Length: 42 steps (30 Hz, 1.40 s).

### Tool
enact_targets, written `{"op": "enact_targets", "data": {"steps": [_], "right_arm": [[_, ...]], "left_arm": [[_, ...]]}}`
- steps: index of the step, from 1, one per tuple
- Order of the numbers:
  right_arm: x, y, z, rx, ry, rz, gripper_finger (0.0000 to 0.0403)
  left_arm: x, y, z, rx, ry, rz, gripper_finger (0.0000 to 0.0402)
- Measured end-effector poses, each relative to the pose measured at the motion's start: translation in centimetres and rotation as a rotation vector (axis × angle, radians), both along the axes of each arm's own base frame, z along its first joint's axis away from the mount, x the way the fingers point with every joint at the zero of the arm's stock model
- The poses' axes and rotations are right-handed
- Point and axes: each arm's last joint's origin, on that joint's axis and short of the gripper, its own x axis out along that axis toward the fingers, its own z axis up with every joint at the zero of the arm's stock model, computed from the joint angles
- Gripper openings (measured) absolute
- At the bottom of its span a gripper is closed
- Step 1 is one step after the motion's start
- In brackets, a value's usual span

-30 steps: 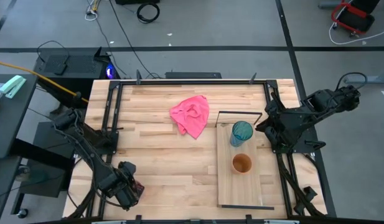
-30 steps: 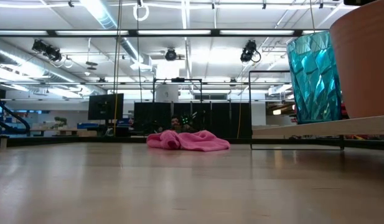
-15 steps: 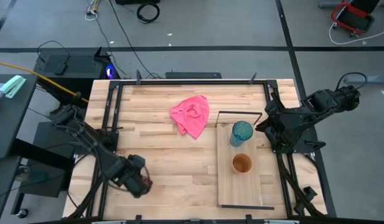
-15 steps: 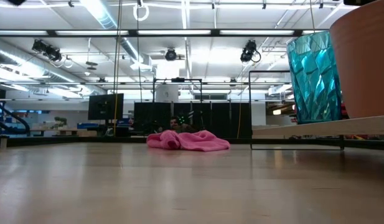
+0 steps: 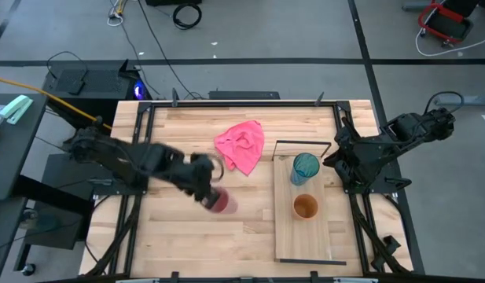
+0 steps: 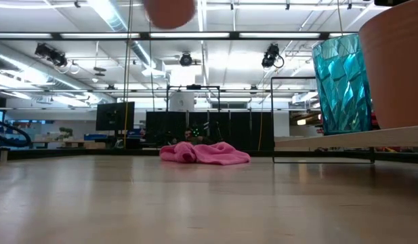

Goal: Stack small to large cups/mugs on shelf
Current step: Put the pink cup on the shelf

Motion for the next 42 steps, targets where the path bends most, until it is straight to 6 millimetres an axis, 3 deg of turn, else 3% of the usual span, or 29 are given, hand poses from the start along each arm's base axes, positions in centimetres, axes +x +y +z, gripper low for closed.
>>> {"op": "enact_targets", "data": {"steps": [5, 11, 15, 25, 33, 42], "right_arm": [[0.0, 0.0, 0.0, 0.007, 0.000, -0.004, 0.0080], [0.0, 0.0, 0.0, 0.010, -0.003, -0.006, 0.0080], [0.0, 0.0, 0.0, 0.011, -0.004, -0.007, 0.0080], [0.0, 0.0, 0.0, 0.011, -0.004, -0.007, 0.0080], [0.0, 0.0, 0.0, 0.011, -0.005, -0.008, 0.0080], [0.1, 0.1, 0.1, 0.011, -0.015, -0.007, 0.0080]], "left_arm": [[2.0, 1.8, 1.7, 0.057, -0.073, -0.025, 0.0009], [6.8, 1.2, 0.8, 0.094, -0.073, -0.174, 0.0009], [9.4, 0.5, -1.0, 0.096, 0.017, -0.252, 0.0009], [13.6, -2.1, -7.6, 0.088, 0.161, -0.311, 0.0009], [15.5, -3.5, -10.8, 0.078, 0.170, -0.322, 0.0009], [15.9, -3.5, -12.2, 0.099, 0.218, -0.312, 0.0009]]}}
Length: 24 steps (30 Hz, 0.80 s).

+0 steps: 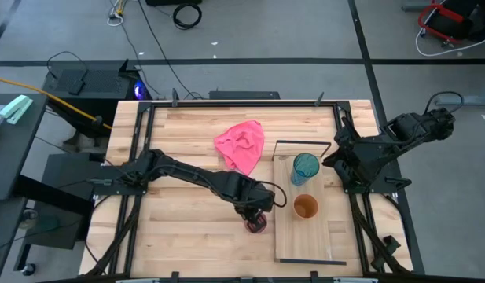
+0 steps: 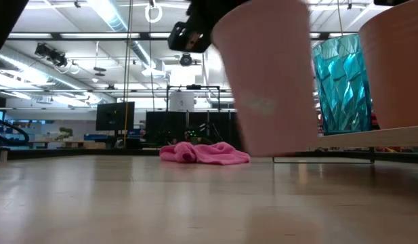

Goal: Stack small to large cups/mugs on shelf
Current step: Put the pink cup on the shelf

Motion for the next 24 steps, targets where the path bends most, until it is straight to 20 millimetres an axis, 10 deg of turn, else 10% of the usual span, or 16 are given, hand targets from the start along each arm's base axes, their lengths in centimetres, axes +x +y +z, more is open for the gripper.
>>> {"op": "enact_targets", "data": {"steps": [24], "right_arm": [[1.2, 0.6, -0.5, -0.030, 0.044, 0.011, 0.0080]], "left_arm": [[0.5, 0.0, -1.7, 0.005, 0.049, -0.024, 0.0041]]}}
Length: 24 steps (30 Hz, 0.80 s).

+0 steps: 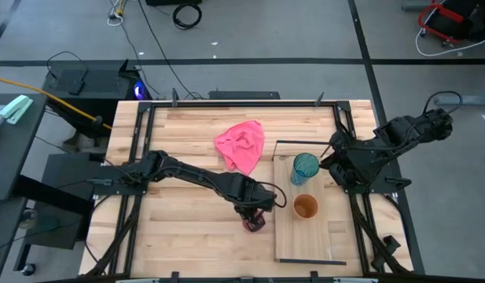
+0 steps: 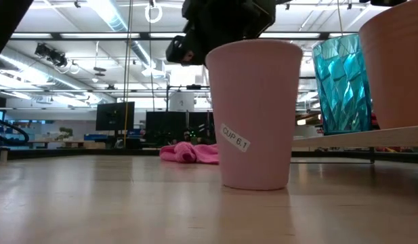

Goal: Stack small to large cups/mugs on shelf
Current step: Put the pink cup on the shelf

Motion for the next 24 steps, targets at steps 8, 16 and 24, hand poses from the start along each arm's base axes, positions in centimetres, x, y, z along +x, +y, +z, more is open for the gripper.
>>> {"op": "enact_targets", "data": {"steps": [8, 16, 24], "right_arm": [[0.0, 0.0, 0.0, 0.000, 0.000, 0.000, 0.0080], [0.0, 0.0, 0.0, 0.002, -0.002, 0.001, 0.0080], [0.7, 0.5, 0.6, 0.061, -0.083, 0.051, 0.0080]], "left_arm": [[0.4, -0.2, 0.2, -0.026, -0.046, -0.011, 0.0067], [0.6, 0.4, 0.2, -0.027, -0.049, -0.009, 0.0089], [-0.2, 1.9, 2.6, -0.041, -0.072, -0.001, 0.0106]]}}
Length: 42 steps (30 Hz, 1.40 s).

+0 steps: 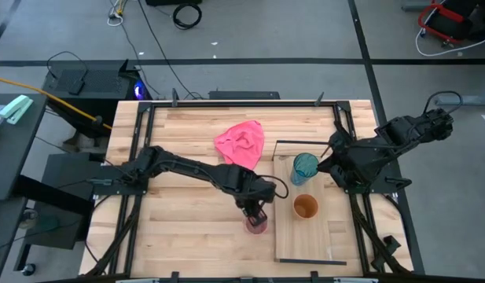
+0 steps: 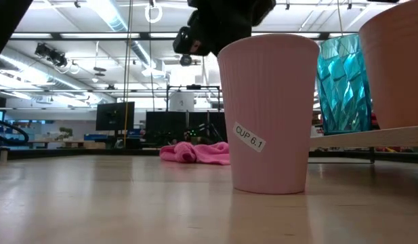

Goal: Stack small to large cups/mugs on shelf
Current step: Put the pink cup on the shelf

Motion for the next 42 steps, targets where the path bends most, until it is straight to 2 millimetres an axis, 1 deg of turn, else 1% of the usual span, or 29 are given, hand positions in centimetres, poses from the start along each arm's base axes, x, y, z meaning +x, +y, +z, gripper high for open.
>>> {"op": "enact_targets", "data": {"steps": [4, 7, 11, 14, 17, 20, 22, 29, 36, 42], "right_arm": [[0.4, 0.2, 0.4, 0.012, -0.062, 0.020, 0.0080], [0.8, 0.4, 0.7, 0.013, -0.105, 0.040, 0.0080], [1.8, 0.8, 1.2, 0.003, -0.174, 0.074, 0.0080], [3.1, 1.3, 1.5, -0.003, -0.239, 0.096, 0.0080], [4.6, 1.8, 1.5, -0.010, -0.277, 0.130, 0.0080], [6.2, 2.0, 1.0, -0.008, -0.268, 0.159, 0.0080], [7.3, 2.0, 0.3, -0.008, -0.227, 0.184, 0.0080], [10.3, 2.1, -1.6, -0.014, -0.152, 0.248, 0.0080], [12.1, 2.4, -3.0, -0.007, -0.093, 0.282, 0.0080], [14.1, 3.2, -4.6, 0.015, -0.064, 0.312, 0.0080]], "left_arm": [[-0.7, 1.2, 1.9, -0.001, -0.026, 0.015, 0.0107], [-1.6, 2.1, 3.3, 0.031, -0.030, 0.019, 0.0107], [-3.2, 3.7, 4.3, 0.155, 0.037, 0.054, 0.0107], [-4.5, 5.0, 4.8, 0.261, 0.115, 0.098, 0.0107], [-5.4, 6.4, 4.9, 0.336, 0.203, 0.127, 0.0107], [-6.0, 7.7, 4.9, 0.404, 0.265, 0.158, 0.0105], [-6.2, 8.6, 4.8, 0.428, 0.291, 0.173, 0.0101], [-6.1, 12.1, 4.8, 0.443, 0.307, 0.164, 0.0083], [-7.3, 17.4, 5.7, 0.438, 0.321, 0.213, 0.0069], [-8.9, 22.0, 6.4, 0.413, 0.333, 0.277, 0.0074]]}}
